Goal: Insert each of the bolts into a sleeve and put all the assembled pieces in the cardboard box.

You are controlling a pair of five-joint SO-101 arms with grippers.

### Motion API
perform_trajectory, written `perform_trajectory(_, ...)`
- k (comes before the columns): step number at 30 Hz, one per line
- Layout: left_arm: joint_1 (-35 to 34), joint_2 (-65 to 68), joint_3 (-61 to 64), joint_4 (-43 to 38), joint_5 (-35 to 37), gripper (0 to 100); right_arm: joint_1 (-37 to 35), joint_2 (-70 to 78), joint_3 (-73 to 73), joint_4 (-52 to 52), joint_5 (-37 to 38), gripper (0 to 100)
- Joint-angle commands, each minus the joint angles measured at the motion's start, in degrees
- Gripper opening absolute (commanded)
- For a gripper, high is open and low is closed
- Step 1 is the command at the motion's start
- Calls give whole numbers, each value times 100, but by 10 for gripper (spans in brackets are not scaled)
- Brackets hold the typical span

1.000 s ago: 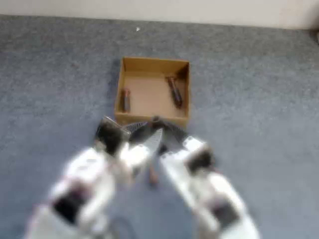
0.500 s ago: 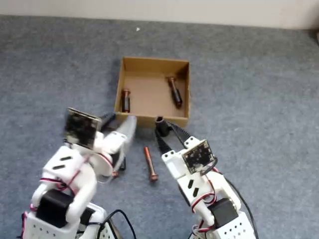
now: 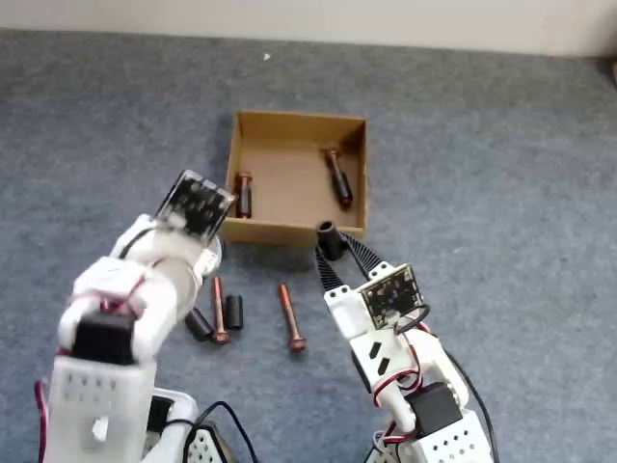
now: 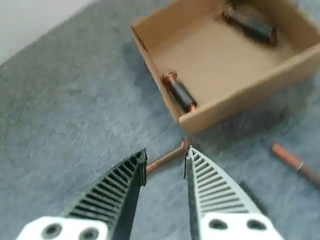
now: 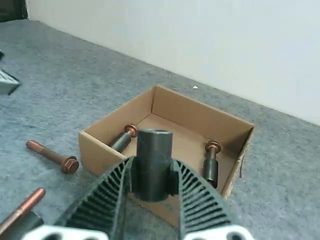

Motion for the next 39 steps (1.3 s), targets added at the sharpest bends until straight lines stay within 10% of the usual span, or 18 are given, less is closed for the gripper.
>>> perform_trajectory(1,-180,1042,-681,79,-1002,147,92,-110,40,-66,44,5)
perform_trajectory(24,-558,5965,-2738,141,-3965,147,92,-110,110,-66,62,5)
perform_trajectory(39,-576,7187,-2782,-941,-4255,147,92,-110,110,-66,62,5)
